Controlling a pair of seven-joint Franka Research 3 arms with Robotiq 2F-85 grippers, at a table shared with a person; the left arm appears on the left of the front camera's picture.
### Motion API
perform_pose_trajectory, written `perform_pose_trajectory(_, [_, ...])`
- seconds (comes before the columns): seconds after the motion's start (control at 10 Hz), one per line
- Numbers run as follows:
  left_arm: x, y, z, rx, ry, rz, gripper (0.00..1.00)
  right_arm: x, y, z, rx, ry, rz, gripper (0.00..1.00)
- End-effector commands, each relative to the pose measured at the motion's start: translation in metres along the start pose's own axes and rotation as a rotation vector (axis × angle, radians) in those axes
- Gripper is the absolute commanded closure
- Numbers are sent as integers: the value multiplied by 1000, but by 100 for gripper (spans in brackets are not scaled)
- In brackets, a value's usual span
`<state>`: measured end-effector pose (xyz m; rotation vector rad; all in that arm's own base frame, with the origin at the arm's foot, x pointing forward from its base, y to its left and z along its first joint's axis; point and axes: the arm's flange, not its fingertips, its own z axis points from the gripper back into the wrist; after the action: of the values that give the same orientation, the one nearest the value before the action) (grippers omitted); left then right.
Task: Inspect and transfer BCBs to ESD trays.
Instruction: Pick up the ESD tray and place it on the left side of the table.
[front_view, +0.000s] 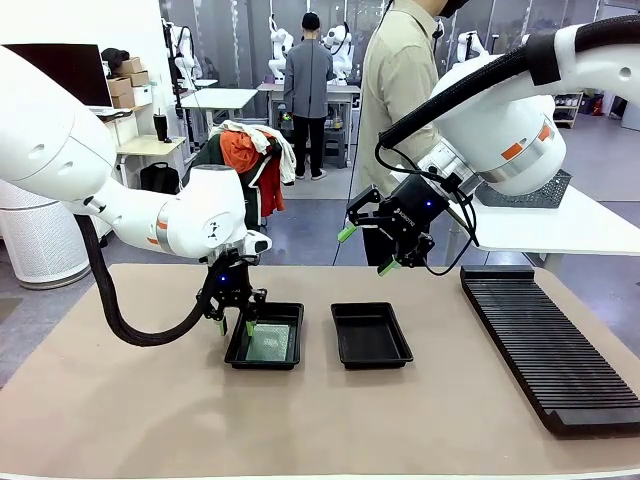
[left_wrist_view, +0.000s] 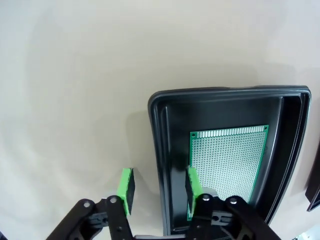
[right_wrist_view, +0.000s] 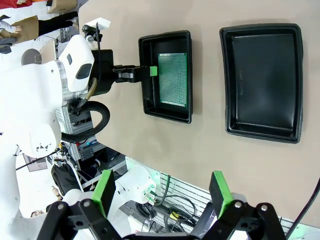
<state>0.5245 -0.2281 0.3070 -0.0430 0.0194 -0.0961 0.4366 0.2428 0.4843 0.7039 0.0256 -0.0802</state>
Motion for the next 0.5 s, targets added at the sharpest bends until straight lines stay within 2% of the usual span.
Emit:
perform_pose_trajectory(0.0, [-7,3,-5,-26,-22,2,55,3,1,0,-17,-1,0,0])
perform_pose_trajectory(0.4, [-9,6,-6,-49,-21,4,76,3,1,0,-17,-1,0,0])
